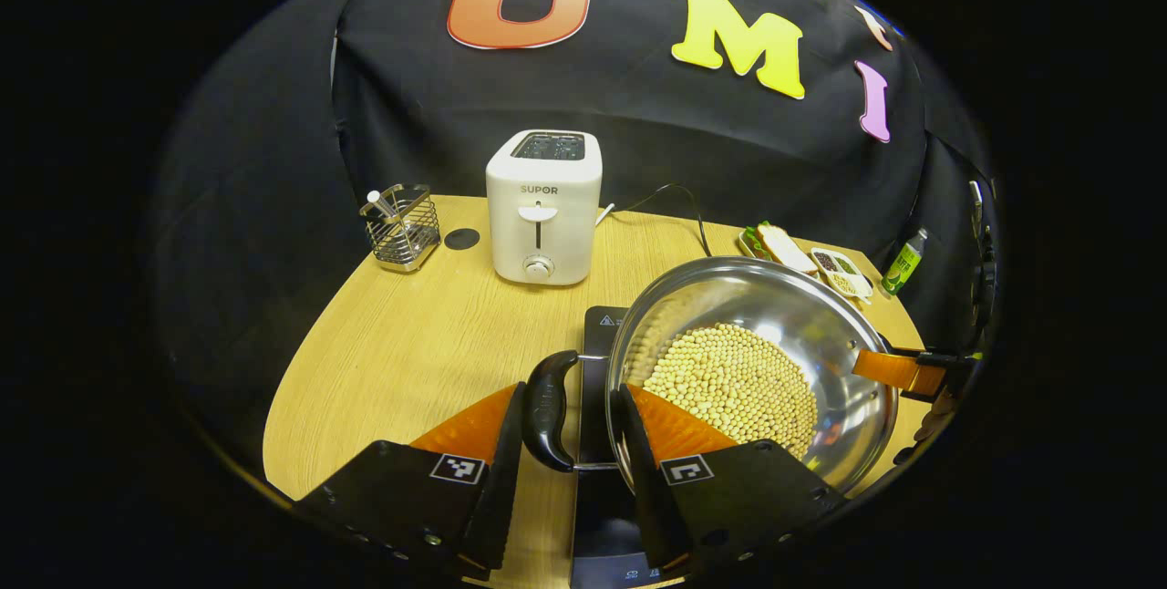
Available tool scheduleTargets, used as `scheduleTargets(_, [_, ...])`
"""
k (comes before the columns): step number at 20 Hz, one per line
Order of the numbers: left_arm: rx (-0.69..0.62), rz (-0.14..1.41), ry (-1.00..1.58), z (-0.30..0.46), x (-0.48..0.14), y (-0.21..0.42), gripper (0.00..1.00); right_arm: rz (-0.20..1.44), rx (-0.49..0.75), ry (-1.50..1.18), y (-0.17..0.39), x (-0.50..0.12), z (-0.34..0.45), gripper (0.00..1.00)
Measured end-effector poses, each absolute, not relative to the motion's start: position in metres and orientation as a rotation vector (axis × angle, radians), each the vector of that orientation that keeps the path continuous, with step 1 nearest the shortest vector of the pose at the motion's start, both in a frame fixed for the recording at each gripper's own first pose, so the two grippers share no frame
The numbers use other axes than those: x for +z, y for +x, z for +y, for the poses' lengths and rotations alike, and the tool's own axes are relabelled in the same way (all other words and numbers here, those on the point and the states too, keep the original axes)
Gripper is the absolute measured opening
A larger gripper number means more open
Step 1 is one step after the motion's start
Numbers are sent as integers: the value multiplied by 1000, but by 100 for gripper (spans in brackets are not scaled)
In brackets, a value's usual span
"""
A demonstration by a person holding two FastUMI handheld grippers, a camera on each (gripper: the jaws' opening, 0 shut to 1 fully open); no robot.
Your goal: First push the handle of the pot to place it horizontally, then grasp the pot with both hands and set it on the induction cooktop.
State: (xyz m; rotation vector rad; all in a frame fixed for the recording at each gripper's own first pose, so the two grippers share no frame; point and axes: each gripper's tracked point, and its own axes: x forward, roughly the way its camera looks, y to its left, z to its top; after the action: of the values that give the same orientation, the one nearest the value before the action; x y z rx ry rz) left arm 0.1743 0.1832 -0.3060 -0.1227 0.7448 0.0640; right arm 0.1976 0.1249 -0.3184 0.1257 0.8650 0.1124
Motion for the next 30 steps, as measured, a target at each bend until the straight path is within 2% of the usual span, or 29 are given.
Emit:
scheduleTargets(3, [64, 734, -123, 184, -306, 172, 55, 842, 109, 133, 197, -317, 125, 61])
scheduleTargets(4, [64, 732, -118, 183, -306, 171, 45, 835, 108, 142, 196, -317, 124, 62])
scheduleTargets(5, [65, 730, -114, 182, -305, 172, 45, 824, 114, 147, 197, -315, 124, 64])
scheduleTargets(7, [56, 721, -106, 182, -305, 172, 65, 790, 104, 144, 198, -309, 119, 65])
scheduleTargets(9, [62, 668, -120, 185, -293, 174, 48, 762, 100, 129, 197, -300, 114, 78])
scheduleTargets(10, [59, 621, -132, 187, -282, 178, 62, 750, 102, 121, 194, -296, 114, 79])
scheduleTargets(11, [56, 587, -146, 186, -271, 177, 64, 743, 105, 115, 191, -290, 114, 79])
scheduleTargets(12, [53, 564, -156, 185, -263, 175, 80, 727, 107, 108, 188, -284, 113, 79])
scheduleTargets(13, [54, 553, -157, 184, -258, 172, 88, 710, 108, 93, 185, -275, 112, 79])
scheduleTargets(16, [62, 494, -147, 185, -235, 162, 94, 635, 105, 48, 172, -246, 108, 80])
scheduleTargets(22, [66, 364, -90, 170, -164, 113, 96, 460, 105, -5, 132, -172, 108, 80])
scheduleTargets(26, [77, 244, -81, 152, -105, 76, 95, 354, 108, -2, 90, -125, 104, 80])
scheduleTargets(30, [23, 133, -85, 108, -58, 29, 95, 229, 121, 32, 47, -80, 92, 79])
